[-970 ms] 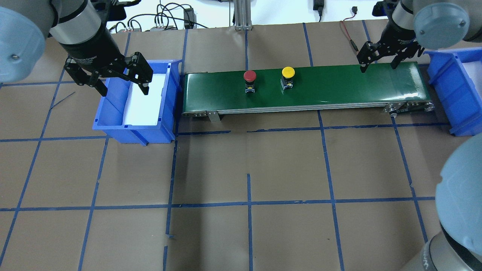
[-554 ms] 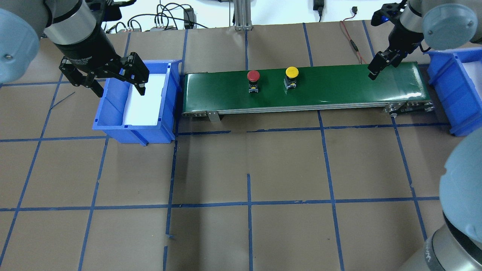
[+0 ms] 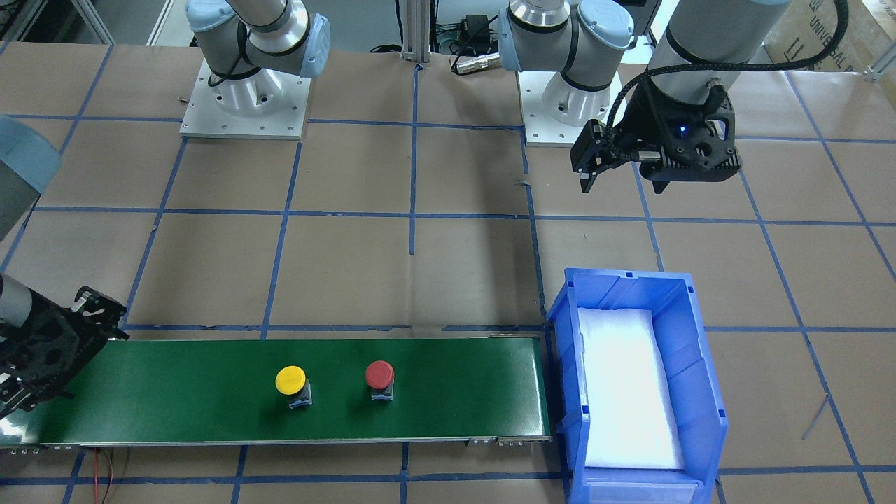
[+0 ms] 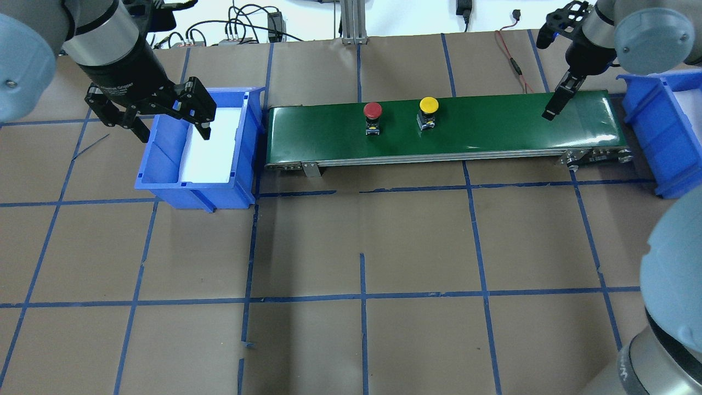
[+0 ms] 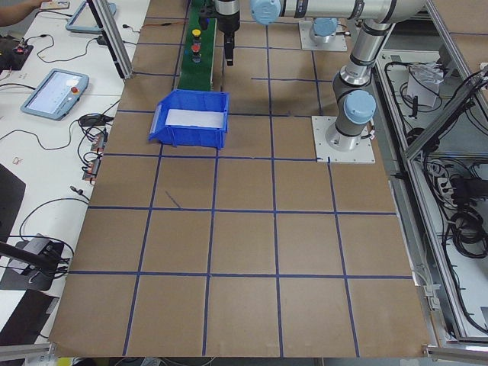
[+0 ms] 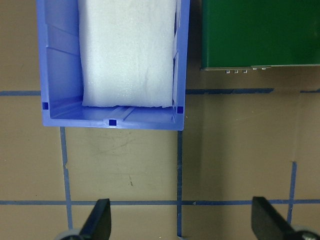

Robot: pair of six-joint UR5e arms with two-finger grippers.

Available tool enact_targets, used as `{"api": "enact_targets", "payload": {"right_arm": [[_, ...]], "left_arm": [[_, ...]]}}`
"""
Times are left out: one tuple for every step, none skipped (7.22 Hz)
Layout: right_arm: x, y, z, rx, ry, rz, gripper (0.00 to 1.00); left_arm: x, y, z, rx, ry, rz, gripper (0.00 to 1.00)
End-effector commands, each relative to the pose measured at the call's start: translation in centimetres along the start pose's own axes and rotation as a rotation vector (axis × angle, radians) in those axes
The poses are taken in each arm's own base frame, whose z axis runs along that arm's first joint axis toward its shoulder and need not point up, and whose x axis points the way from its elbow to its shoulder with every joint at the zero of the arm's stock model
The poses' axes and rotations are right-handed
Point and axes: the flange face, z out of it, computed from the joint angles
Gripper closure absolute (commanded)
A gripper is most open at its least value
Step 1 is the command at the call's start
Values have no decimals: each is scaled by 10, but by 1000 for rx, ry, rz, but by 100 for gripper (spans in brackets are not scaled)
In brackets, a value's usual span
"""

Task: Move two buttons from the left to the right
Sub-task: 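Move the right gripper over the belt's far end, facing the buttons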

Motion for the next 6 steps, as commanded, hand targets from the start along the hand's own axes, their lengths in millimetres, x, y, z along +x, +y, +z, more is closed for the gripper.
{"api": "enact_targets", "payload": {"right_arm": [[-5,-1,7,8,17,-184,0],[-7,-1,9,14,12,-242,0],[-7,-1,10,15,15,-350,0],[-3,-2,7,13,56,-368,0],[-2,-3,10,24,60,-376,0],[-2,-3,12,27,59,-381,0]], "left_arm": [[-2,0,0,1,0,-3,0],[0,0,0,2,1,0,0],[-1,0,0,2,1,-2,0],[-1,0,0,2,1,-3,0],[0,0,1,1,1,-2,0],[0,0,0,2,1,0,0]]}}
